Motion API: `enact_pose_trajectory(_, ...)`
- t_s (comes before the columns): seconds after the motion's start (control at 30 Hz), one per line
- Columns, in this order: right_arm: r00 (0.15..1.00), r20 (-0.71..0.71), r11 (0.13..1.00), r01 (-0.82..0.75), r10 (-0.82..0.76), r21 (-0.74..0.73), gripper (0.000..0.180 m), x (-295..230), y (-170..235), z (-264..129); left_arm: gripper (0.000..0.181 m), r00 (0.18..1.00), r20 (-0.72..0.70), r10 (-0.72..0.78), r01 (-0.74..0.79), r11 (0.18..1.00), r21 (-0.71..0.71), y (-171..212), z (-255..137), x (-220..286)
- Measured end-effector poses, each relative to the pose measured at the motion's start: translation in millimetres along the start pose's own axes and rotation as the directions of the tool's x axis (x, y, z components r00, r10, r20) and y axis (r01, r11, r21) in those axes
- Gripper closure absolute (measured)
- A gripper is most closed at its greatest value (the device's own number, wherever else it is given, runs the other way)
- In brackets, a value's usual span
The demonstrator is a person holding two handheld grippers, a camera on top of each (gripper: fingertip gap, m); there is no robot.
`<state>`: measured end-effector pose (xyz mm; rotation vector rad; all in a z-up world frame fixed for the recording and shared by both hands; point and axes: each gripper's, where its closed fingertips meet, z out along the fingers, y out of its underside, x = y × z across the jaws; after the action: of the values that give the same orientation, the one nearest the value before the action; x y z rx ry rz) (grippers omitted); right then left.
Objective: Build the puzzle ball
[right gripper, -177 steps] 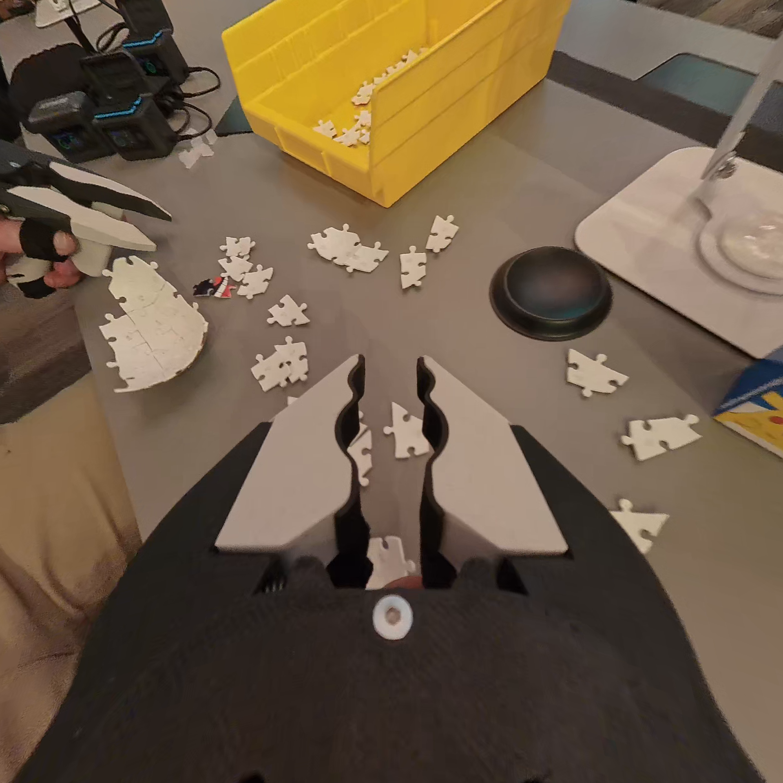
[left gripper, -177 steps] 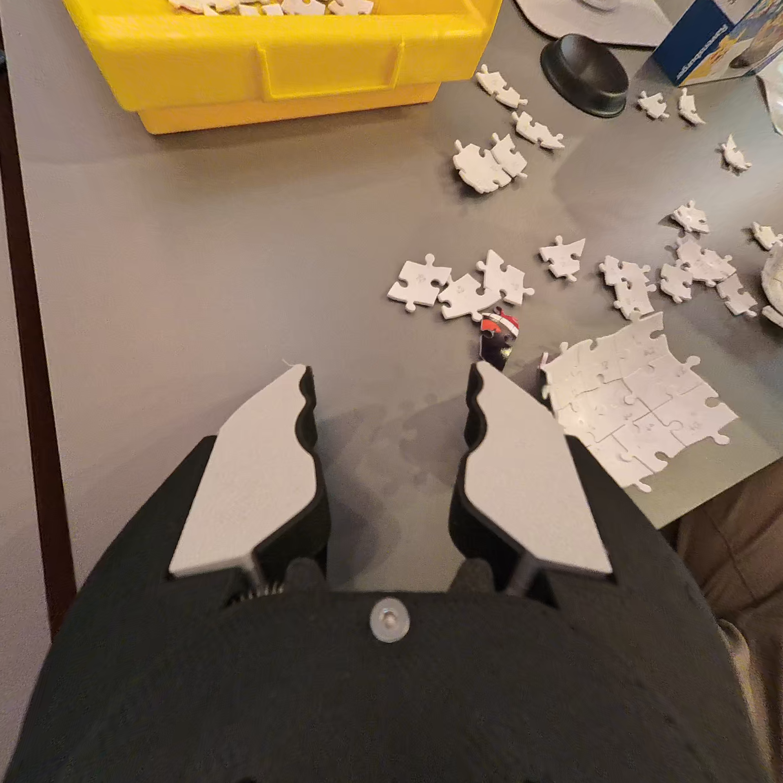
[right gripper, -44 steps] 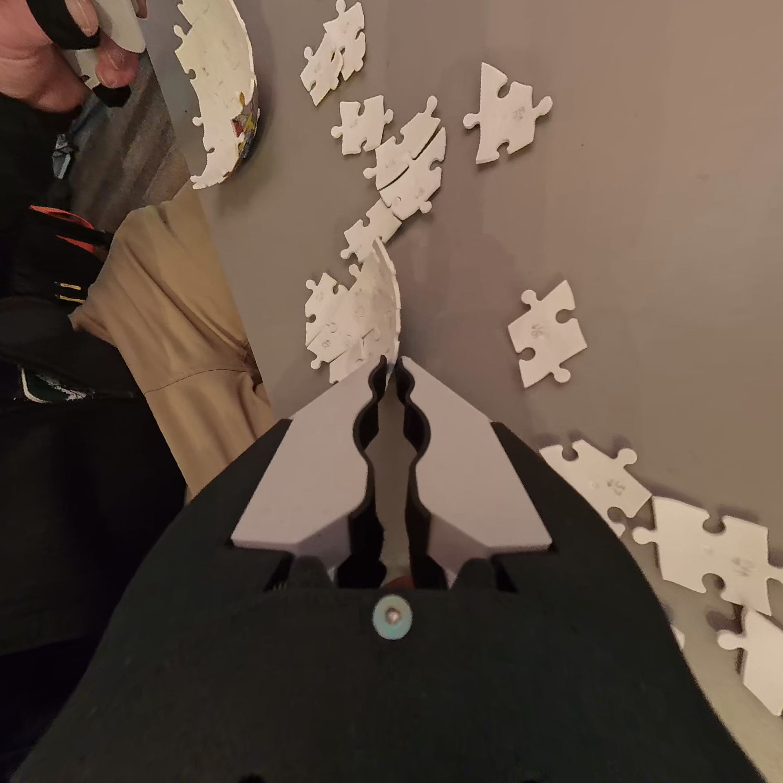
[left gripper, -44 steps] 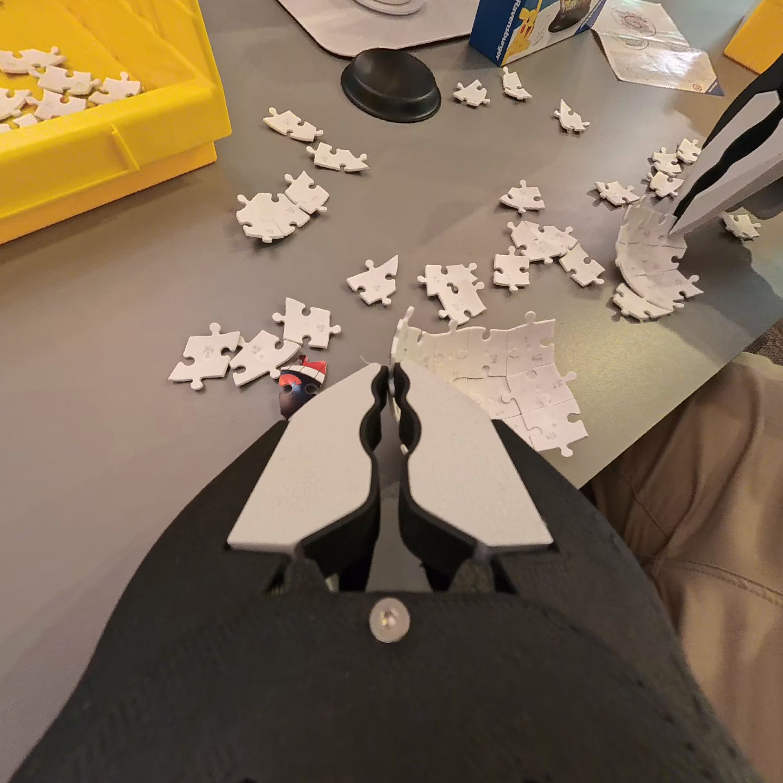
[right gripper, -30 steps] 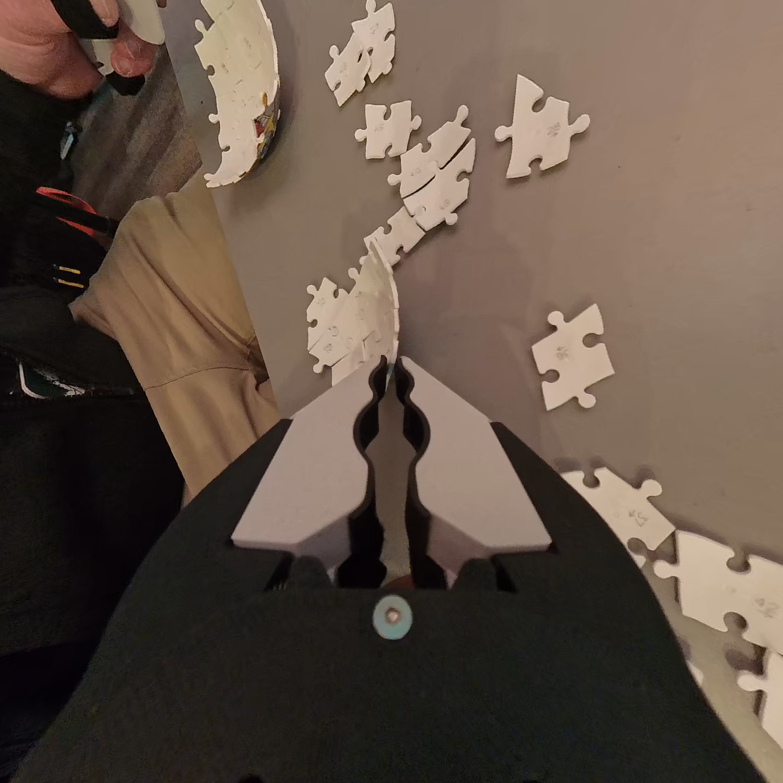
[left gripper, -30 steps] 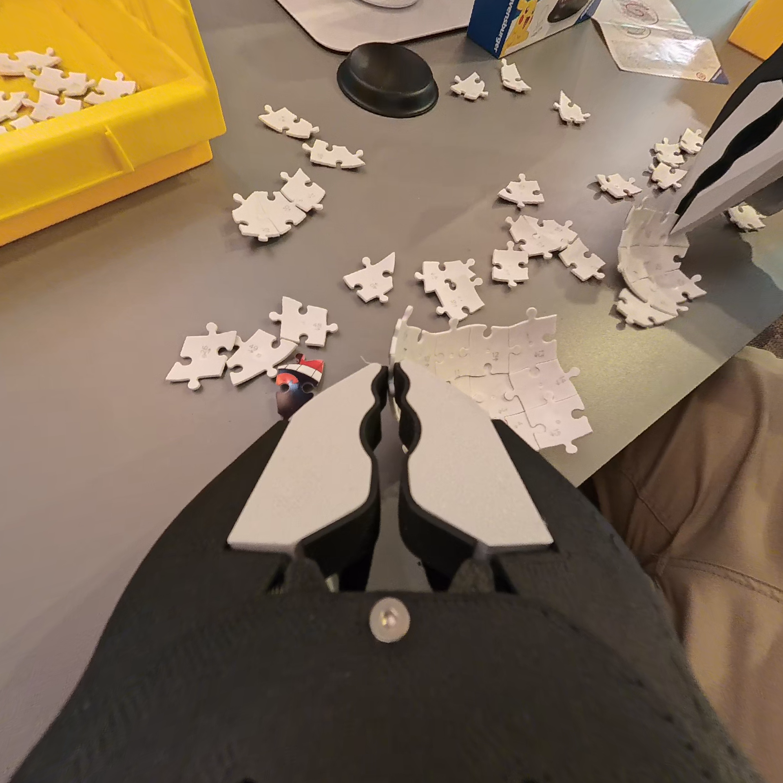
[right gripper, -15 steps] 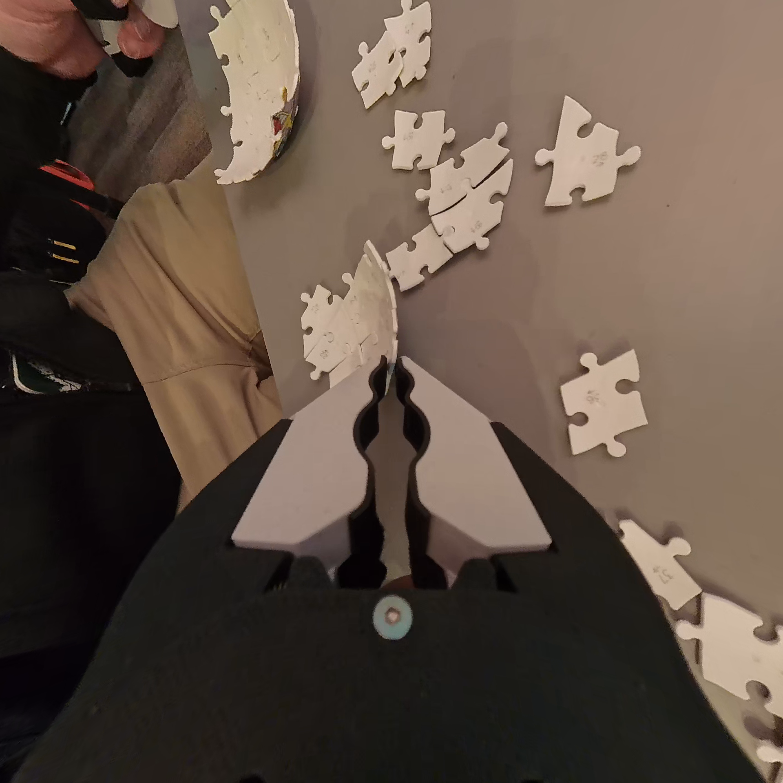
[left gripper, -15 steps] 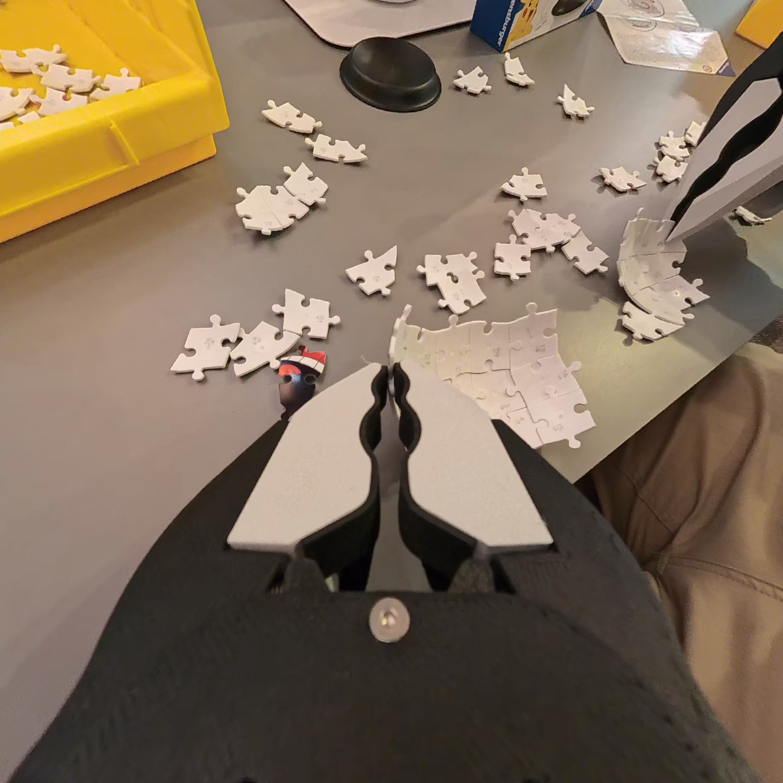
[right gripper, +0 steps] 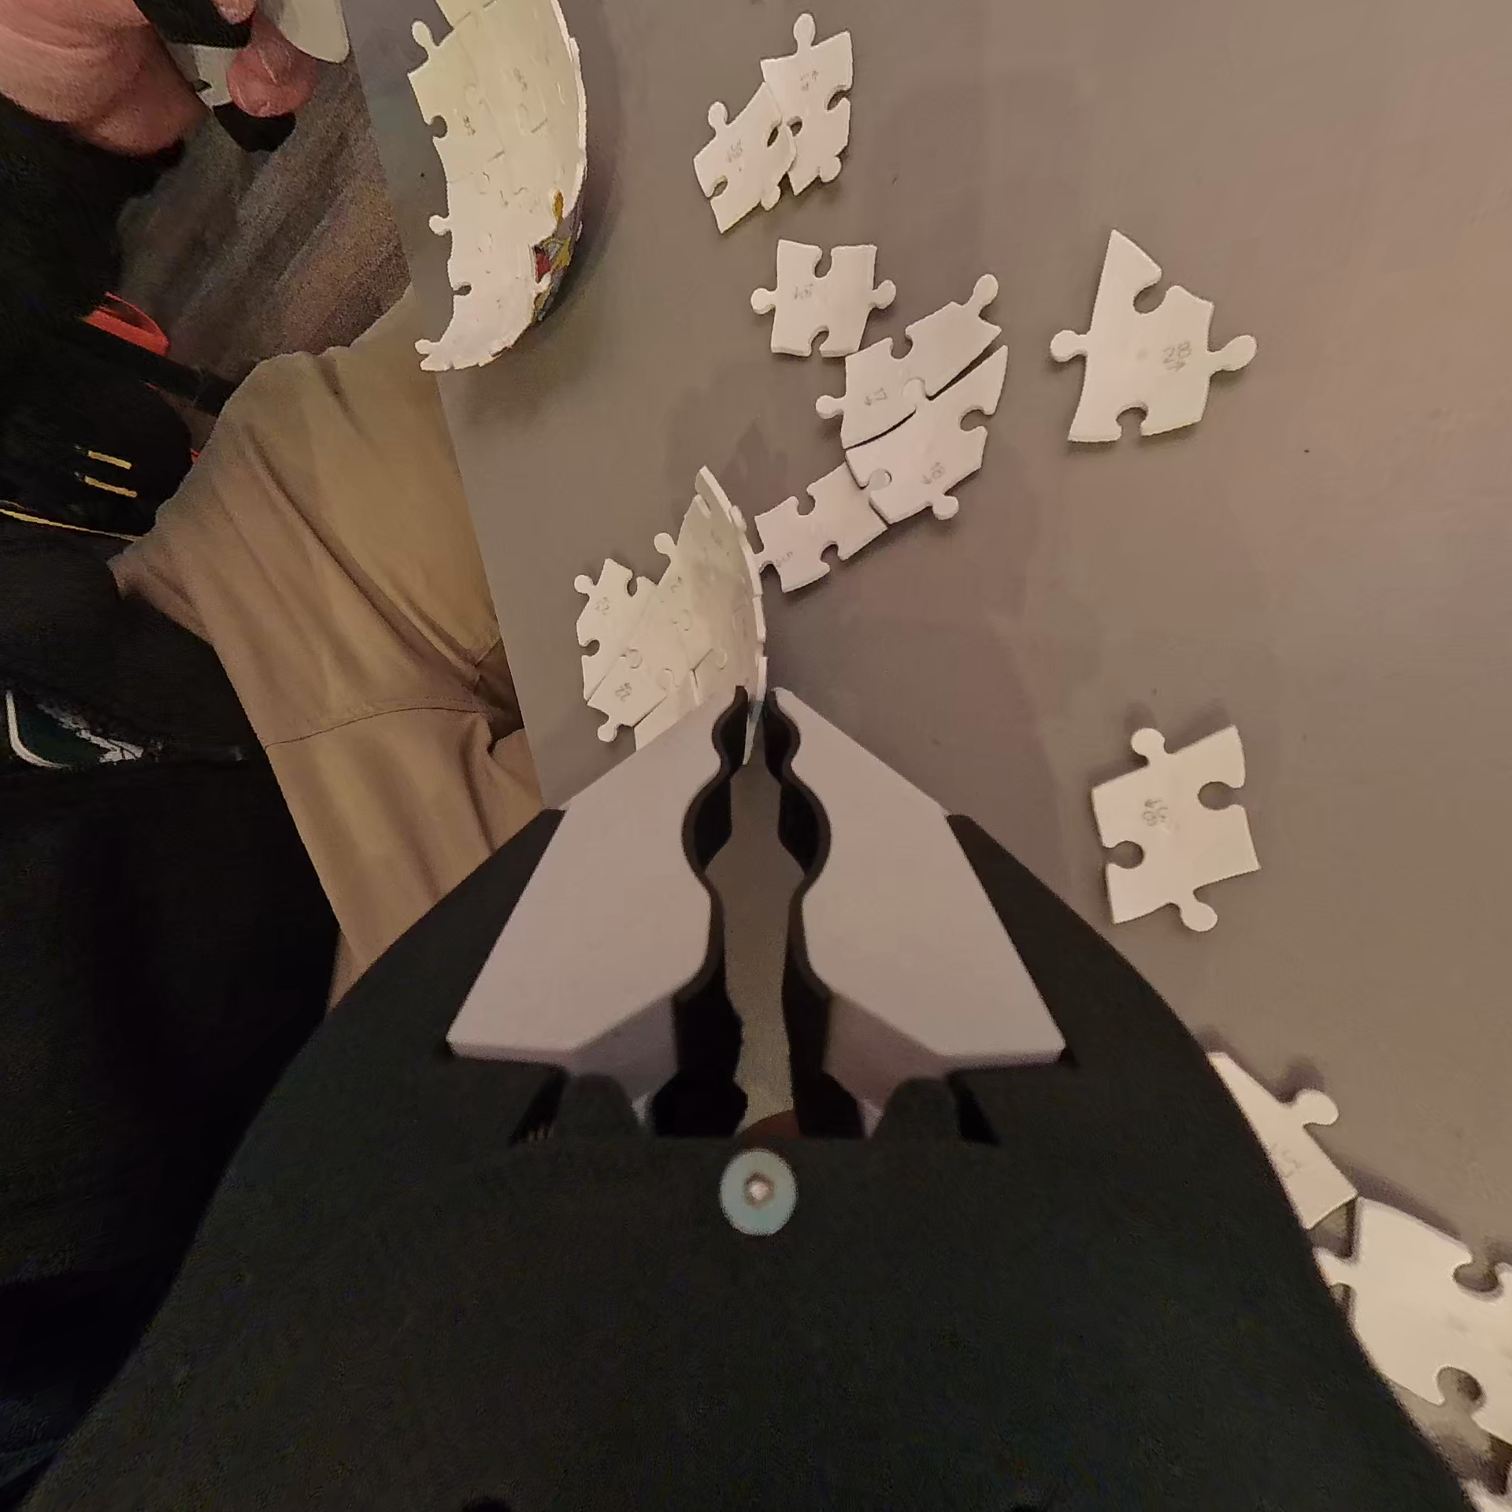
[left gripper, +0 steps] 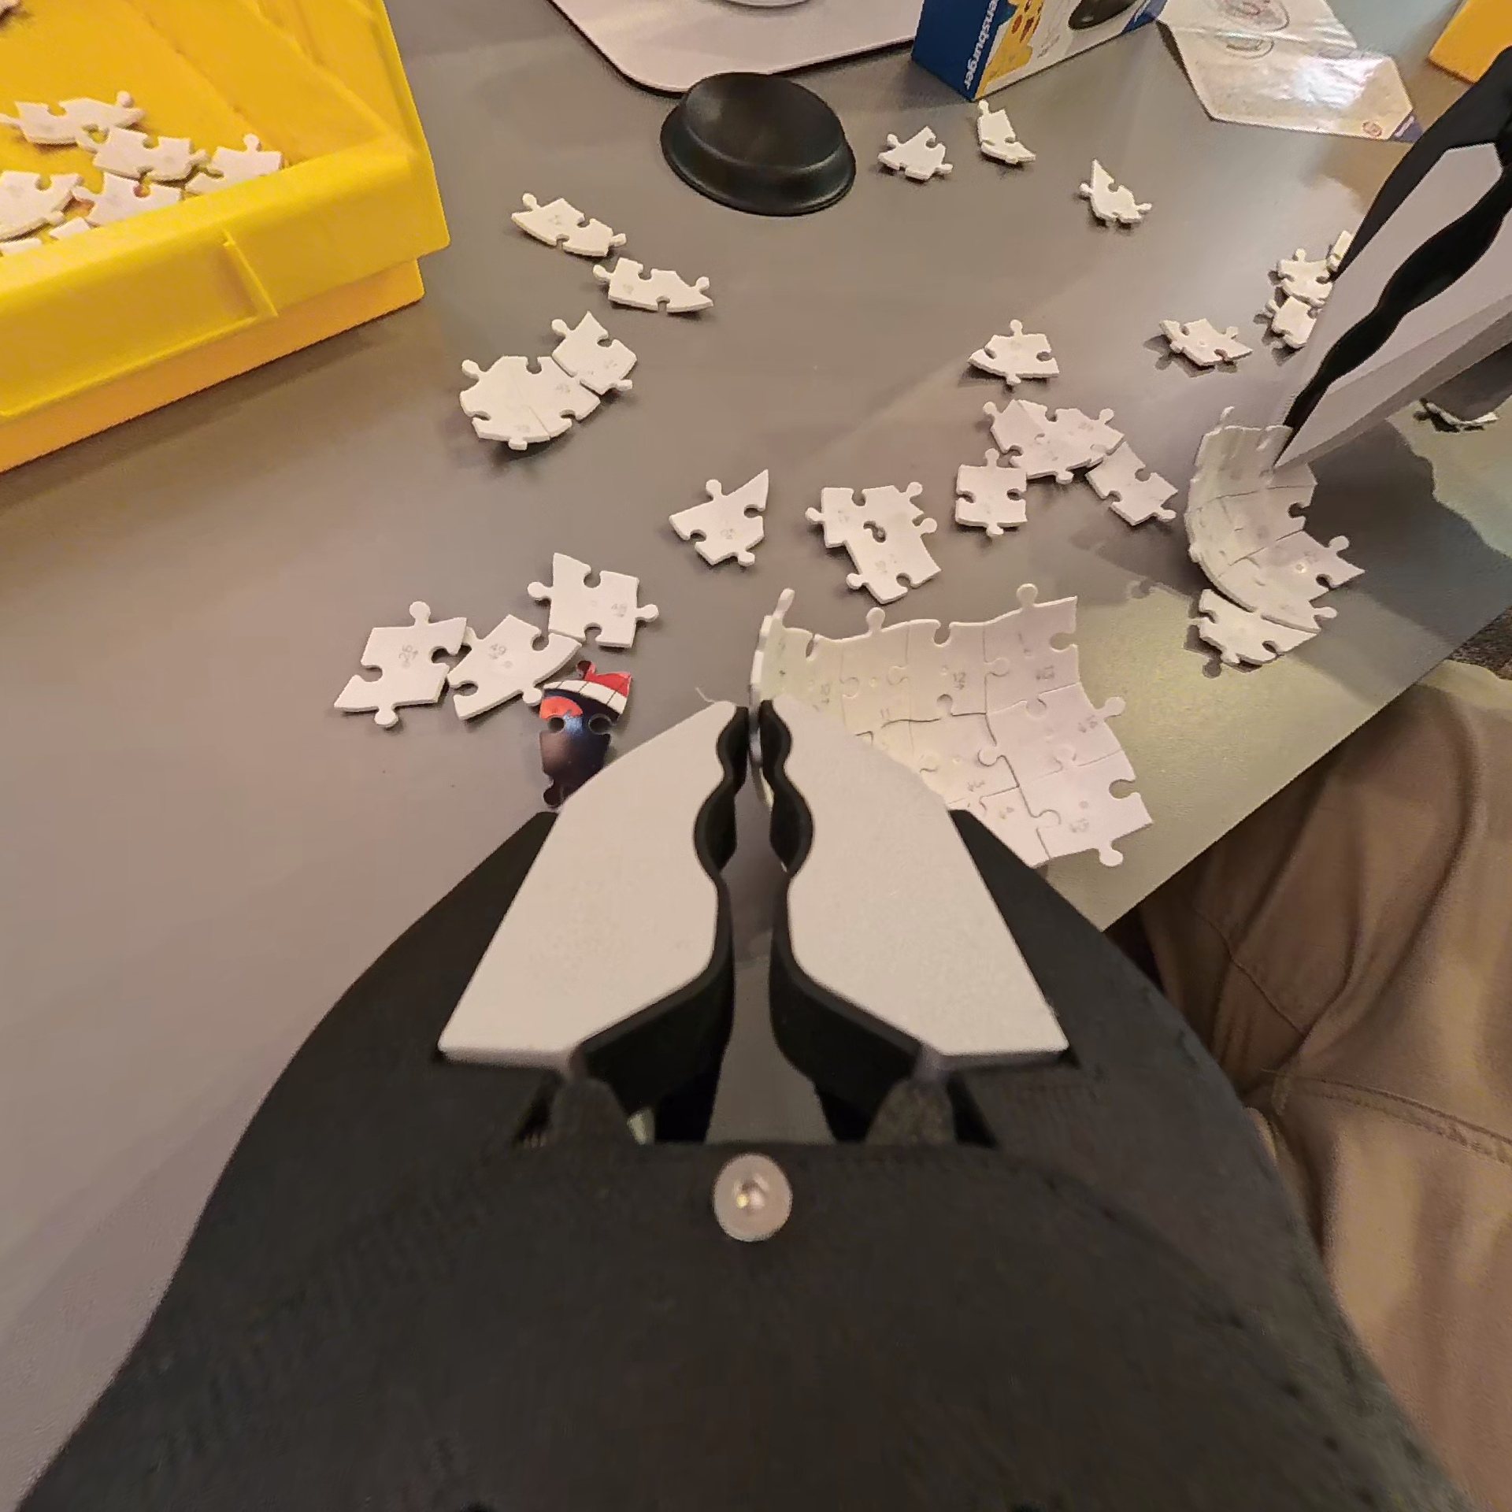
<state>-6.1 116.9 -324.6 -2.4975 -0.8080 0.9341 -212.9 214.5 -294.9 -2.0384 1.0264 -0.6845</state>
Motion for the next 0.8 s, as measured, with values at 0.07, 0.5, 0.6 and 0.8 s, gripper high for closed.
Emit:
enact_pose_trajectory(0.07,1.0,-0.002,1.0,0.0,0.0,-0.001,0.178,0.4,-0.1,0.3,0.178,1.0,0.001,0.001,-0.001,1.0,0.001,-0.2,-0.1,0.2)
enact_pose_trajectory(0.5,1.0,-0.01,1.0,0.005,-0.005,-0.005,0.178,0.6,-0.4,1.6,0.178,1.0,0.011,0.011,-0.011,1.0,0.012,-2.6,-0.5,1.1)
enact_pose_trajectory(0.6,1.0,-0.012,1.0,0.008,-0.008,-0.004,0.178,0.6,-0.8,1.8,0.178,1.0,0.017,0.012,-0.013,1.0,0.017,-3.3,-0.7,0.4)
enact_pose_trajectory(0.8,1.0,-0.021,1.0,0.015,-0.015,-0.003,0.178,0.7,-2.1,2.4,0.178,1.0,0.022,0.014,-0.015,1.0,0.02,-3.9,-0.7,0.0)
